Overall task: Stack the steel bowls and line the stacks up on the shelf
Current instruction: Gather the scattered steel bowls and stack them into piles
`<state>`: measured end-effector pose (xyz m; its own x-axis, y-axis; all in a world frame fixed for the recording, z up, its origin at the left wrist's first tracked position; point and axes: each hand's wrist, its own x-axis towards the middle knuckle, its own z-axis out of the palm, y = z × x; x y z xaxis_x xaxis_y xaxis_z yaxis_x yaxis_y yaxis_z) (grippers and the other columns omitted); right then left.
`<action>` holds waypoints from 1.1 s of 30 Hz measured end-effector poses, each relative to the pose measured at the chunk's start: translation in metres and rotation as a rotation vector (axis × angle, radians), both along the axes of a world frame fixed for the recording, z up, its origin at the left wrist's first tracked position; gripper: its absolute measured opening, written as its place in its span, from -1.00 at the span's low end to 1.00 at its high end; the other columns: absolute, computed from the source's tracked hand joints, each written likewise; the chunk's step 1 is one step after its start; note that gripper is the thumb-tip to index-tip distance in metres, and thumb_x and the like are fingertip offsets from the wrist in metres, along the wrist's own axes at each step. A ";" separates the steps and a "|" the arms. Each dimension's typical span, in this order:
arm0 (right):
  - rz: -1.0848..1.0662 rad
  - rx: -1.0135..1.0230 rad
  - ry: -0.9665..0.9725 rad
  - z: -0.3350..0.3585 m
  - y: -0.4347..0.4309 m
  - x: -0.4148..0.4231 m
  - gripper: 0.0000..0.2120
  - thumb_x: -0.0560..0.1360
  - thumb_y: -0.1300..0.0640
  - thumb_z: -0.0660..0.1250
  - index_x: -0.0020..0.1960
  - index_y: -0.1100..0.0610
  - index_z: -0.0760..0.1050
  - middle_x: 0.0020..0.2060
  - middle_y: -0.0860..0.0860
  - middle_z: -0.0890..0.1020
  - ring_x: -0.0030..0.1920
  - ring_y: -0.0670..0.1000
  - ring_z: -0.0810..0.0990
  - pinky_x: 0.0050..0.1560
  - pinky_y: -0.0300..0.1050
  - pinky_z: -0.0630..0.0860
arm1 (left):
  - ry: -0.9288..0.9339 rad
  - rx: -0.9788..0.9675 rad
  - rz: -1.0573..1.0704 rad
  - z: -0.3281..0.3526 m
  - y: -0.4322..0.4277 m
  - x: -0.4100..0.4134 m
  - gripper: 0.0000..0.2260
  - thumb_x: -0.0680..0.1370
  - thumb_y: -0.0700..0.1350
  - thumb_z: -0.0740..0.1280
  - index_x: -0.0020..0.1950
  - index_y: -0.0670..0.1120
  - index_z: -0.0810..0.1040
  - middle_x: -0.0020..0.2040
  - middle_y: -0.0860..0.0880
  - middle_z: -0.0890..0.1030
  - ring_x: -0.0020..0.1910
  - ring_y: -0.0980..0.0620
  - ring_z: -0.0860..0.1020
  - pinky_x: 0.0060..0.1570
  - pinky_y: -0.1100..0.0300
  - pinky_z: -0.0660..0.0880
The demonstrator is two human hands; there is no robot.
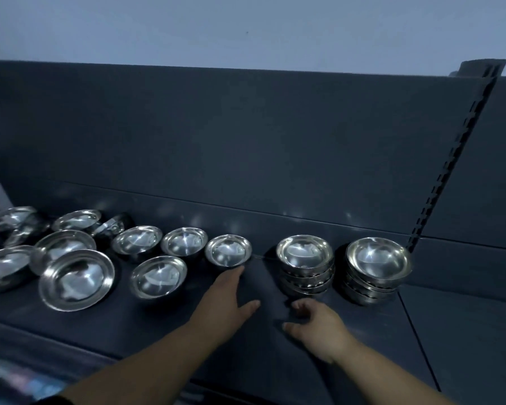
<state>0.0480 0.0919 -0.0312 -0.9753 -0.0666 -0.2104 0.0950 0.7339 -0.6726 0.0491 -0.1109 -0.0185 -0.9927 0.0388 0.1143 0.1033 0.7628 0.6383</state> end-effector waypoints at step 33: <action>-0.533 -0.327 -0.043 0.006 -0.263 -0.029 -0.74 0.50 0.08 0.31 0.17 0.07 0.54 -0.03 0.06 0.64 -0.17 0.12 0.65 -0.44 -0.11 0.58 | 0.065 -0.227 0.165 0.016 -0.340 -0.036 -0.78 0.54 -0.12 0.24 0.11 0.02 0.61 0.04 0.01 0.65 0.04 0.02 0.58 -0.01 0.17 0.49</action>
